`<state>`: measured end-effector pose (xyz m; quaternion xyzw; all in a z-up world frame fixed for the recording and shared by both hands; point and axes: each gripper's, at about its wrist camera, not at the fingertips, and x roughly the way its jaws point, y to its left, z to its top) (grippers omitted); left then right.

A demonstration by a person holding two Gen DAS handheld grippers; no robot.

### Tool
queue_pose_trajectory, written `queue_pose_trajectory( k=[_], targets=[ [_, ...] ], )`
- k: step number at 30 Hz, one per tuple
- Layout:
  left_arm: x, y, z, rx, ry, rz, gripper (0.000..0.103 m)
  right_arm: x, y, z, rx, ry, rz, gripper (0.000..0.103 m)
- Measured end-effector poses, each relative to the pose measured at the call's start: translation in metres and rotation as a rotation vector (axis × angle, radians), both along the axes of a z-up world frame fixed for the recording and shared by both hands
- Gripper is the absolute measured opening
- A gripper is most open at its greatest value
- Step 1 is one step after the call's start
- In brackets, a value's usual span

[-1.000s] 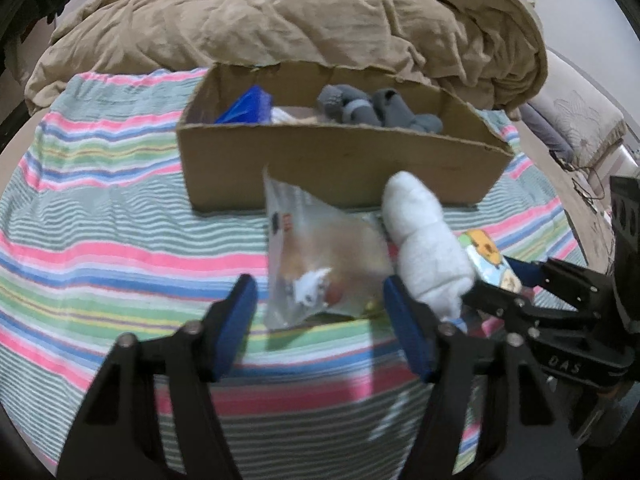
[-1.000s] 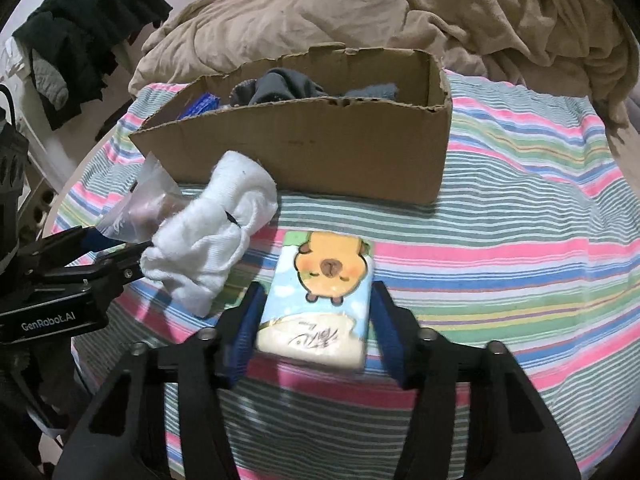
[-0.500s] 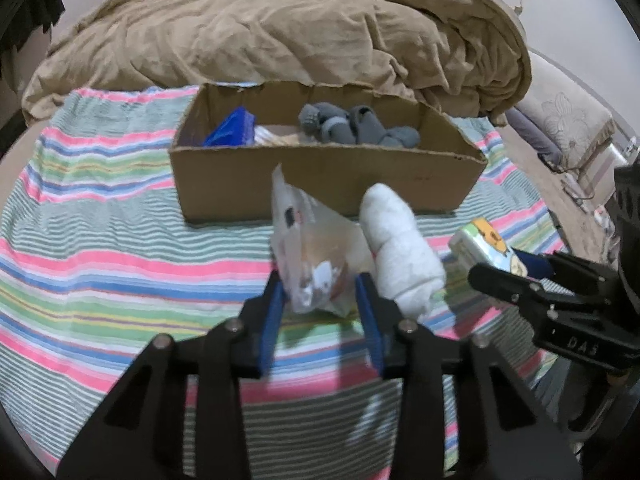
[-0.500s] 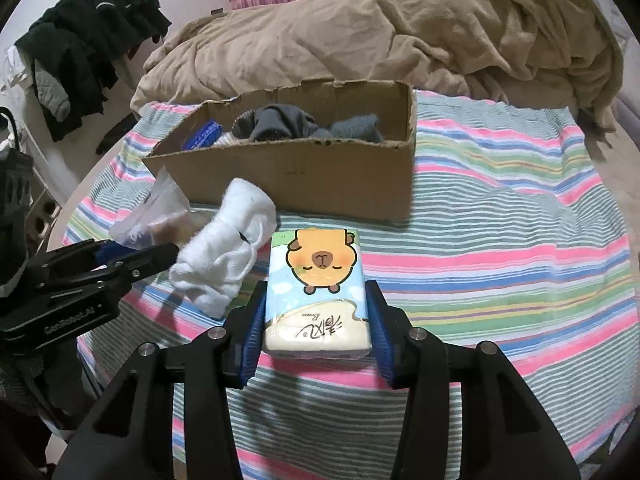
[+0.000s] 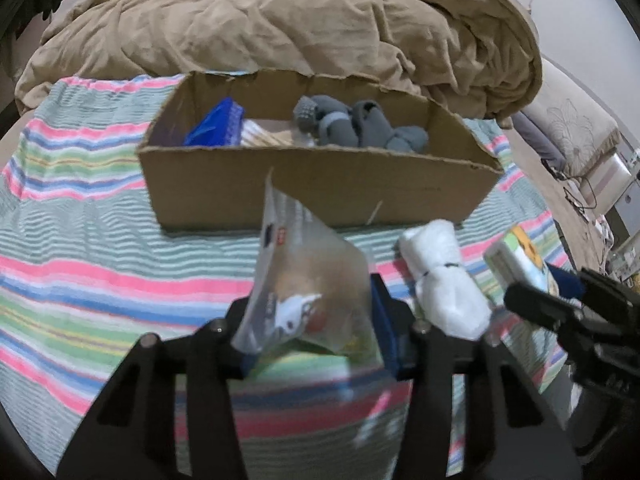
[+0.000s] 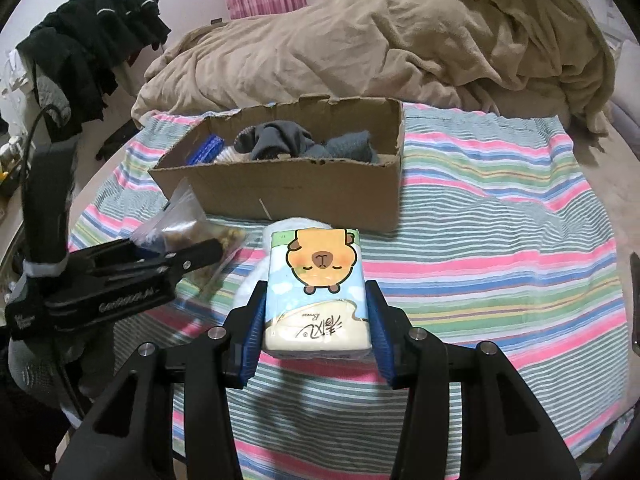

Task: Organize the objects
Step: 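Place the snack bag with the left tool while the right tool places the capybara pack in the box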

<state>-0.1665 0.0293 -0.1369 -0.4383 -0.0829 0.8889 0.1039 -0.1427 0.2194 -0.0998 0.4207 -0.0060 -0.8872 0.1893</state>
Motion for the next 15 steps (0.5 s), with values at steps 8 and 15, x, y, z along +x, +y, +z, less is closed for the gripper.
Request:
queue_pose_trajectory(
  k=[8, 15],
  targets=[
    [0.027, -0.016, 0.04, 0.004, 0.054, 0.004, 0.048, 0.003, 0.001, 0.027, -0.021, 0.055, 0.003, 0.049],
    [0.033, -0.023, 0.086, 0.014, 0.135, 0.011, 0.048, -0.001, 0.005, 0.06, -0.036, 0.127, 0.001, 0.049]
  ],
)
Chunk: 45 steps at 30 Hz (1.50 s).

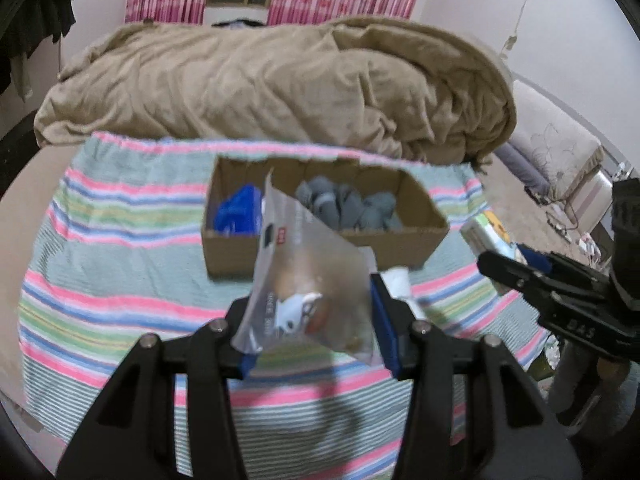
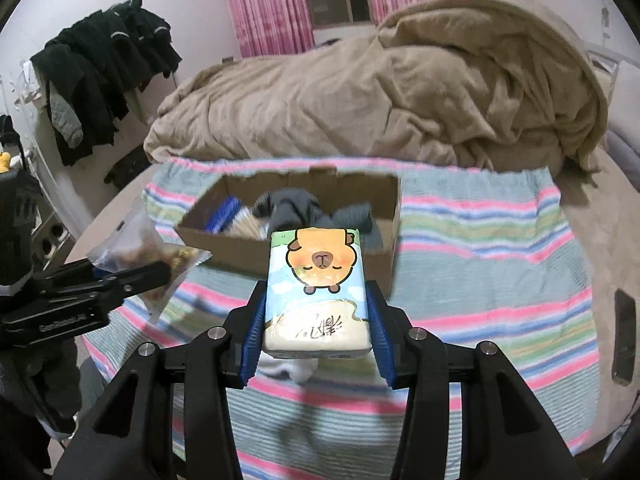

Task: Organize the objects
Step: 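Place the snack bag with the left tool while the right tool places the capybara pack in the box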

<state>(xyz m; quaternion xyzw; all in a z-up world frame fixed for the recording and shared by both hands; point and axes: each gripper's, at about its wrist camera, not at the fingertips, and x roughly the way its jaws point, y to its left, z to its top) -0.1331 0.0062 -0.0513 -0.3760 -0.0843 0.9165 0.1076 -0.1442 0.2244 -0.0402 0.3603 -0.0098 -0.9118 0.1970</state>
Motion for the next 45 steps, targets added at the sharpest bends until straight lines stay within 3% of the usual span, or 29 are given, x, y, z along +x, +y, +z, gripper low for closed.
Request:
queue_pose_trajectory(
  k=[7, 15, 23, 31, 45],
  targets=[
    [-0.013, -0.003, 0.033, -0.016, 0.079, 0.0, 0.048, -0.018, 0.003, 0.024, -0.002, 0.062, -0.013, 0.049],
    [-0.038, -0.004, 0.042, -0.037, 0.112, 0.004, 0.049, -0.048, 0.005, 0.029, -0.012, 0.084, -0.034, 0.049],
    [-0.075, -0.002, 0.024, -0.039, 0.073, -0.002, 0.049, -0.079, 0.001, 0.009, -0.017, 0.047, -0.045, 0.049],
    [-0.109, 0.004, -0.012, -0.037, -0.012, -0.007, 0.049, -0.101, 0.0, -0.015, -0.012, 0.003, -0.063, 0.049],
    [-0.12, 0.009, -0.04, -0.021, -0.088, -0.023, 0.052, -0.116, -0.01, -0.046, 0.02, -0.034, -0.081, 0.049]
  ],
)
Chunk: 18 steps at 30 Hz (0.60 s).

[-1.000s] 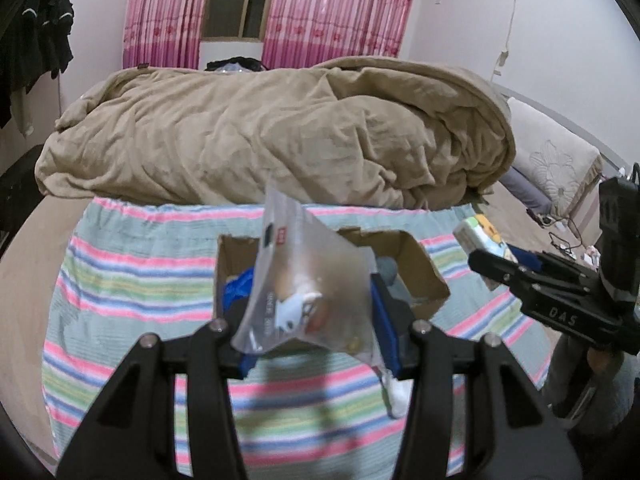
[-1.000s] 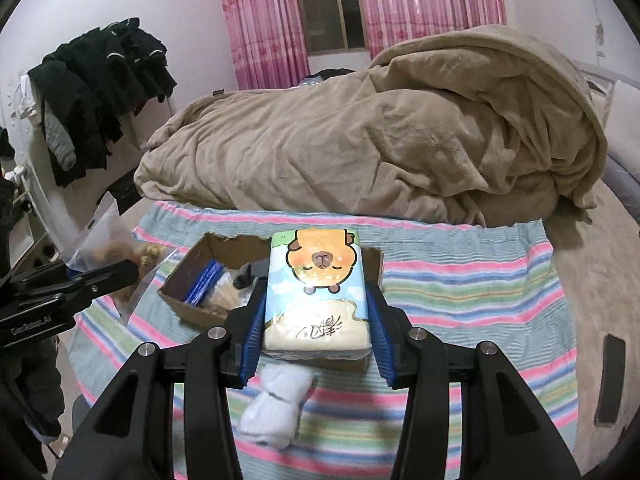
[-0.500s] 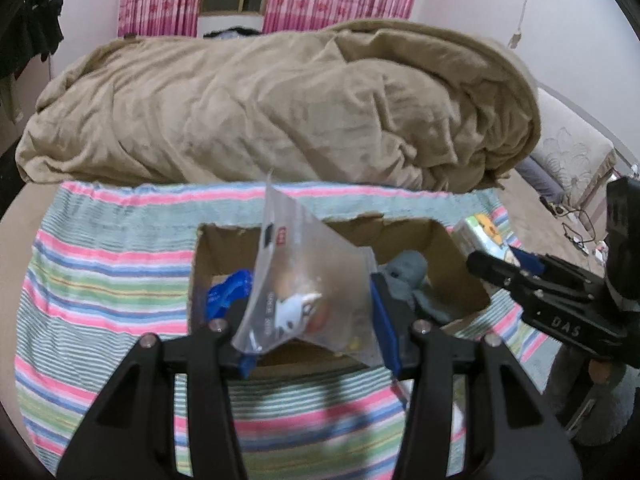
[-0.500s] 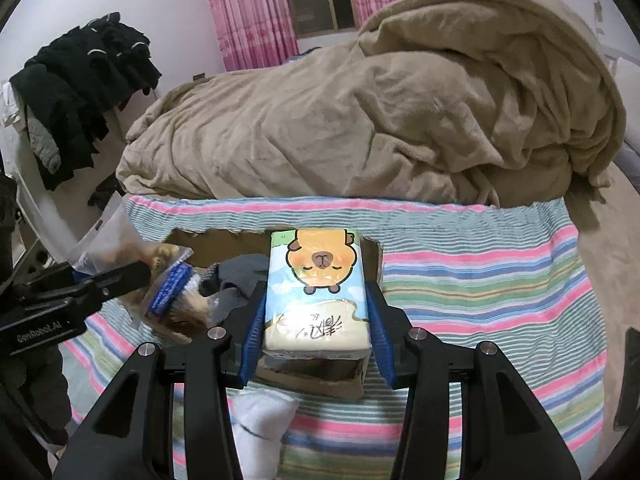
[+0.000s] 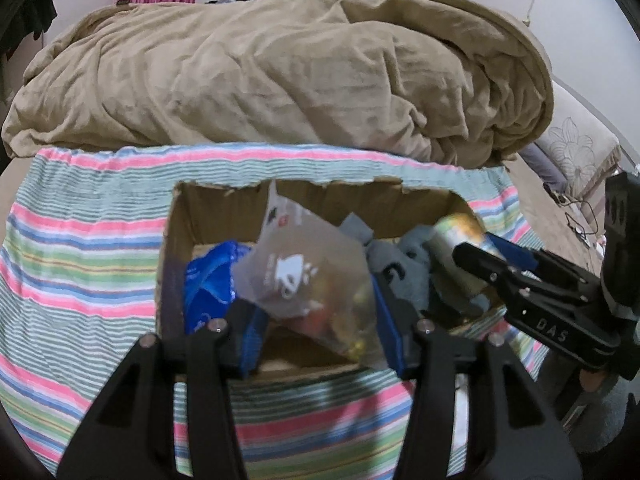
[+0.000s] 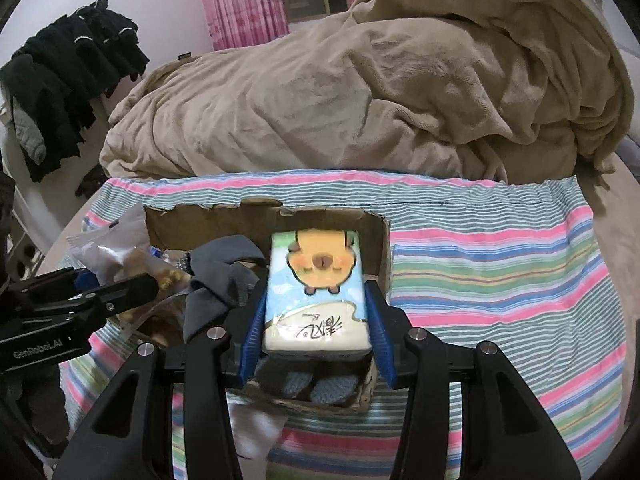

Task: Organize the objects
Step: 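Place the snack bag with the left tool while the right tool places the capybara pack in the box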

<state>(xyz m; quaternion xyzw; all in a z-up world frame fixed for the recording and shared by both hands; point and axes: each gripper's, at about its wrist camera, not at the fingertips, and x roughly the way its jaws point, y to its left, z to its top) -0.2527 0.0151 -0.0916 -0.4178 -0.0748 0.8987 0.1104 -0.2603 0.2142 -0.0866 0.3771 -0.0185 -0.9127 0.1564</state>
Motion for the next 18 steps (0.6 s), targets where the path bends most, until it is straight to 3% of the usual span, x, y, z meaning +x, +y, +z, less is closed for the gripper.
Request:
queue_pose_trajectory(
  k=[7, 11, 18],
  targets=[
    [0.006, -0.003, 0.008, -0.002, 0.007, -0.002, 0.063, 0.006, -0.004, 0.004, 0.005, 0.014, 0.009, 0.063],
    [0.015, -0.005, 0.017, -0.009, 0.026, -0.001, 0.07, 0.012, -0.002, 0.01, 0.003, 0.022, 0.003, 0.064],
    [0.037, -0.011, 0.038, -0.009, 0.07, 0.008, 0.072, 0.03, 0.001, 0.029, 0.002, 0.049, 0.001, 0.064]
  ],
)
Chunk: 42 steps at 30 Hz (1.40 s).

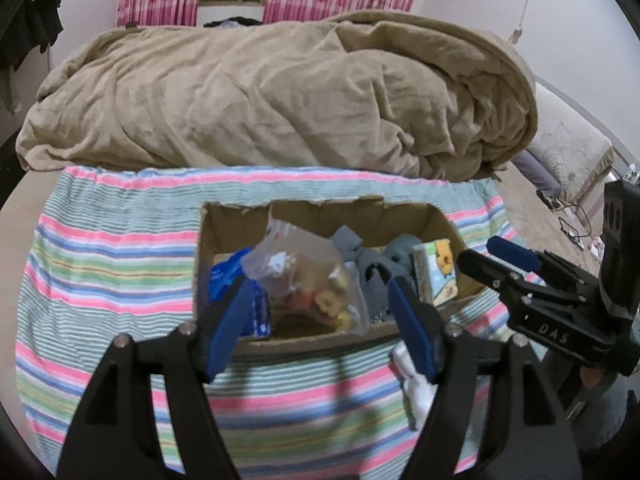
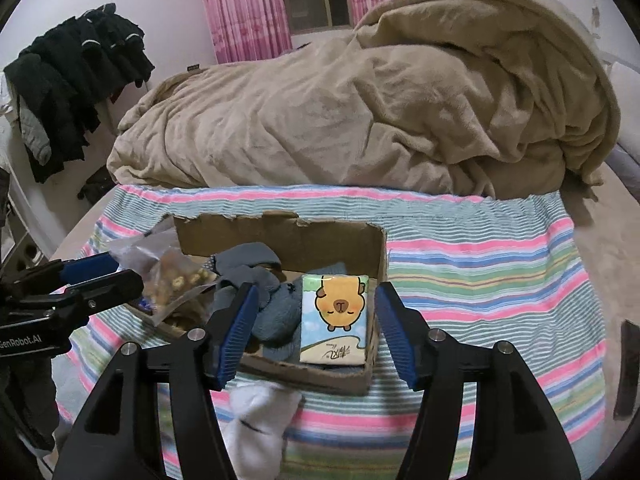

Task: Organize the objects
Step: 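Place the snack bag with the left tool while the right tool places the capybara pack in the box, then grasp the white rolled sock with the right tool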

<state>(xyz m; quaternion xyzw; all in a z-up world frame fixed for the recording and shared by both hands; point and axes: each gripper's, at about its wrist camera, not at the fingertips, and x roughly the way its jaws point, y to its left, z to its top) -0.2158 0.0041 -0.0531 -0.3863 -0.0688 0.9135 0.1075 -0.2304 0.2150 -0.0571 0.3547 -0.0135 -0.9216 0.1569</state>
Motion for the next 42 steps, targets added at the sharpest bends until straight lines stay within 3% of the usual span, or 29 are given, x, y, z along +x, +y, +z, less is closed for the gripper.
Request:
queue_pose_trajectory(
  k=[8, 19, 28, 42],
  targets=[
    [0.037, -0.011, 0.019, 0.005, 0.033, 0.008, 0.072, 0.027, 0.0, 0.023, -0.013, 0.032, 0.013, 0.064],
    [0.082, -0.017, 0.025, 0.014, 0.041, 0.025, 0.072, 0.067, -0.006, 0.026, -0.024, 0.014, 0.046, 0.064],
    [0.091, -0.018, -0.014, 0.014, -0.051, 0.043, 0.072, 0.077, -0.012, -0.001, -0.015, -0.05, 0.068, 0.064],
    [0.085, -0.018, -0.075, -0.019, -0.172, 0.059, 0.072, 0.061, -0.035, -0.075, 0.016, -0.214, 0.101, 0.064]
  ],
)
